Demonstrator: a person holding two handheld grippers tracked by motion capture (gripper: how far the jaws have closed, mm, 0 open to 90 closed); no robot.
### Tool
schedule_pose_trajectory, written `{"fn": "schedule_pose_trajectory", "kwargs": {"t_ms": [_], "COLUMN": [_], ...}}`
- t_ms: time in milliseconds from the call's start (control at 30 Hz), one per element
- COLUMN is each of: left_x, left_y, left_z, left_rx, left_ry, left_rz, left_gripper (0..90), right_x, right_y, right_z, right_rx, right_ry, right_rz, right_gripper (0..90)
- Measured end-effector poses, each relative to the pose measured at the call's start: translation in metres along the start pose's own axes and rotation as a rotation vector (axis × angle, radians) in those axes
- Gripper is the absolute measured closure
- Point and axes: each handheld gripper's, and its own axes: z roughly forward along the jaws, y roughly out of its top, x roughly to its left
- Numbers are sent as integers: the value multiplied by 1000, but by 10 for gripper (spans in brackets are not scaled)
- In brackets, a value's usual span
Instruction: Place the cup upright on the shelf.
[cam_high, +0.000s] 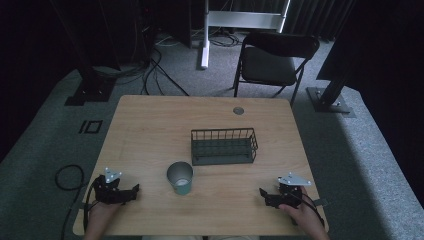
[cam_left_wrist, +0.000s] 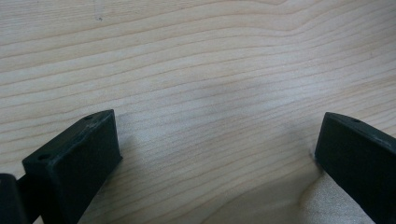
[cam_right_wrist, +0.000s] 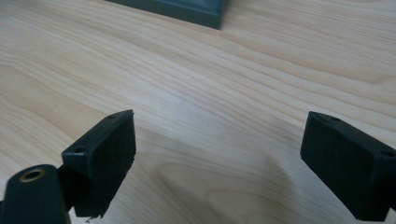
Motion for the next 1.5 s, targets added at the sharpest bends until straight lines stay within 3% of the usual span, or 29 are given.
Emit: {"fn": "schedule_pose_trajectory", "kwargs": {"t_ms": [300,1400,1500], "left_x": [0,0,0], "left_y": [0,0,0], "left_z": [0,0,0], "left_rx": [0,0,-1], "left_ry": [0,0,0], "left_rz": [0,0,-1], "left_gripper": [5,5,5], "right_x": [14,92,97], "right_y": [11,53,56], "right_z": [7,47,49], "right_rx": [-20,-43,-46], "right_ry": [40,224,240], "right_rz": [-33,-200,-195], "right_gripper": [100,129,129]}}
